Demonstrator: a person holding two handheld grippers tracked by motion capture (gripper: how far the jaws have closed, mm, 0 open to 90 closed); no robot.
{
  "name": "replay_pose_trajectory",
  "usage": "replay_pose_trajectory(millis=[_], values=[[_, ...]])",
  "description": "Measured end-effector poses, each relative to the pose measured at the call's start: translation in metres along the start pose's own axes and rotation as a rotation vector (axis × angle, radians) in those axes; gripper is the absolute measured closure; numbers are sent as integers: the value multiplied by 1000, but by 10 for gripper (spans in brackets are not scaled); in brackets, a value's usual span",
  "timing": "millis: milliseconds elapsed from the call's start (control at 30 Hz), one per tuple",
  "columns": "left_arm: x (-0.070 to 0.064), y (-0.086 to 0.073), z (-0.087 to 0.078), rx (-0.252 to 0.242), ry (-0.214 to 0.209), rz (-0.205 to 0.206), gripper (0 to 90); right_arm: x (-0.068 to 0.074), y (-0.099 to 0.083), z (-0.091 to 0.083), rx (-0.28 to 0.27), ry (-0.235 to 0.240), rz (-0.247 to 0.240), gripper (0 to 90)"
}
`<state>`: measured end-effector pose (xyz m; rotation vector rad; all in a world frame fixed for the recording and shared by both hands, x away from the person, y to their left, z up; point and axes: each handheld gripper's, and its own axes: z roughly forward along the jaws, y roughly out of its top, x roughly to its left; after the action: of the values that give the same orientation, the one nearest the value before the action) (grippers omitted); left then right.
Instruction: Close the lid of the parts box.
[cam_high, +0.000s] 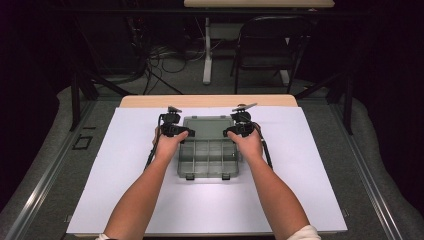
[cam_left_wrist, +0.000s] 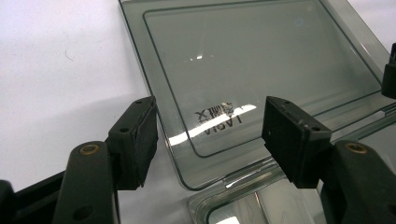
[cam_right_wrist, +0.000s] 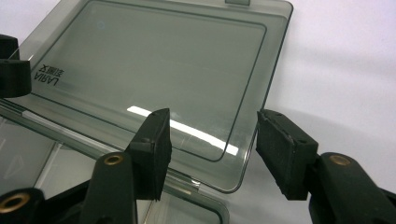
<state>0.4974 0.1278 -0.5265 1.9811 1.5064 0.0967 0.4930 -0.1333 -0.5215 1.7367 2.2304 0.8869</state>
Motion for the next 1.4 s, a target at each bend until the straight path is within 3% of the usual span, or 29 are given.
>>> replay_pose_trajectory(millis=[100,433,500,567,767,1000,1300,1400], values=[[1,-2,0,-5,-7,-13,363,-1,-2,2,-1,10,21,438],[1,-6,3,7,-1,-15,362,0,-3,2,12,0,18,431],[1,-6,3,11,-2,-15,362,0,-4,4,-14,17,33,430],[1,-7,4,10,-3,-17,358,0,-4,3,19,-2,27,428],[2,-7,7,11,-5,-20,357,-3,-3,6,8,26,57,414],[4,-6,8,15,-14,-22,355,-3,-2,9,15,14,43,412],[6,-6,9,23,-22,-31,350,-6,-3,12,12,45,57,392],[6,-6,11,22,-29,-41,349,-6,-3,12,25,35,57,387]])
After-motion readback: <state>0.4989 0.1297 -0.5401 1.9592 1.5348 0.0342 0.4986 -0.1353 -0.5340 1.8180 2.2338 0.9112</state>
